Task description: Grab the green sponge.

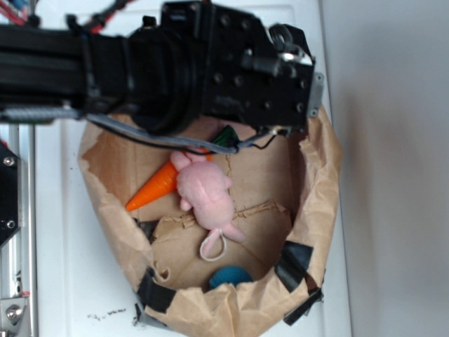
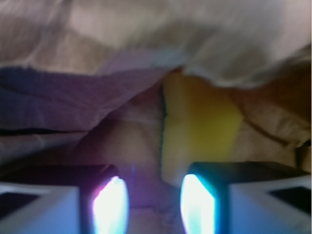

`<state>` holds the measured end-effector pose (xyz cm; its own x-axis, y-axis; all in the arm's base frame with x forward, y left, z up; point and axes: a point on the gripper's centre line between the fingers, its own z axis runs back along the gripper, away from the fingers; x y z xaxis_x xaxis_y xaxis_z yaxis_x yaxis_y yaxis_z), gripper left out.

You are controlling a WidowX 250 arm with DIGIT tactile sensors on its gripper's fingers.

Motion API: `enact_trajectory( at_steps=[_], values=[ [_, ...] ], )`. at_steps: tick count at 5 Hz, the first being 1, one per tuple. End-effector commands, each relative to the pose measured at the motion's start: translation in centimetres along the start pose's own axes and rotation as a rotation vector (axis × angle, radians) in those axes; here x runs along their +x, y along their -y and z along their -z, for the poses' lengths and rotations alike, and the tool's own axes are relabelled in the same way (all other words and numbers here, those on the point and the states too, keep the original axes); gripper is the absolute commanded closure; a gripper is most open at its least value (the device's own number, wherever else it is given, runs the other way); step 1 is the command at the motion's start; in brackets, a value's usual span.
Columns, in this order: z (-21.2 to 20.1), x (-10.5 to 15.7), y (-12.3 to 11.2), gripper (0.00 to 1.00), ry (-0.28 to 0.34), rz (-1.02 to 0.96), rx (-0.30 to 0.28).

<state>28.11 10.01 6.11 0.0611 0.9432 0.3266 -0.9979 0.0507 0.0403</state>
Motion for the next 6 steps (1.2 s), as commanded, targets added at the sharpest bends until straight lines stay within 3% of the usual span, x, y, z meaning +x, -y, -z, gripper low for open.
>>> enact_trajectory(
  at_steps=[1, 2, 4, 5, 6],
  values=[
    [0.1, 2.1, -2.2, 0.00, 0.037, -0.057, -0.051],
    [2.1, 1.4, -2.1, 0.00, 0.066, -0.080, -0.085],
    [4.1, 0.7, -2.0, 0.00, 0.108, -0.096, -0.057],
    [3.9, 0.5, -2.0, 1.00, 0.085, -0.109, -0.065],
    [3.0, 0.5, -1.8, 1.00, 0.061, -0.107, -0.059]
  ],
)
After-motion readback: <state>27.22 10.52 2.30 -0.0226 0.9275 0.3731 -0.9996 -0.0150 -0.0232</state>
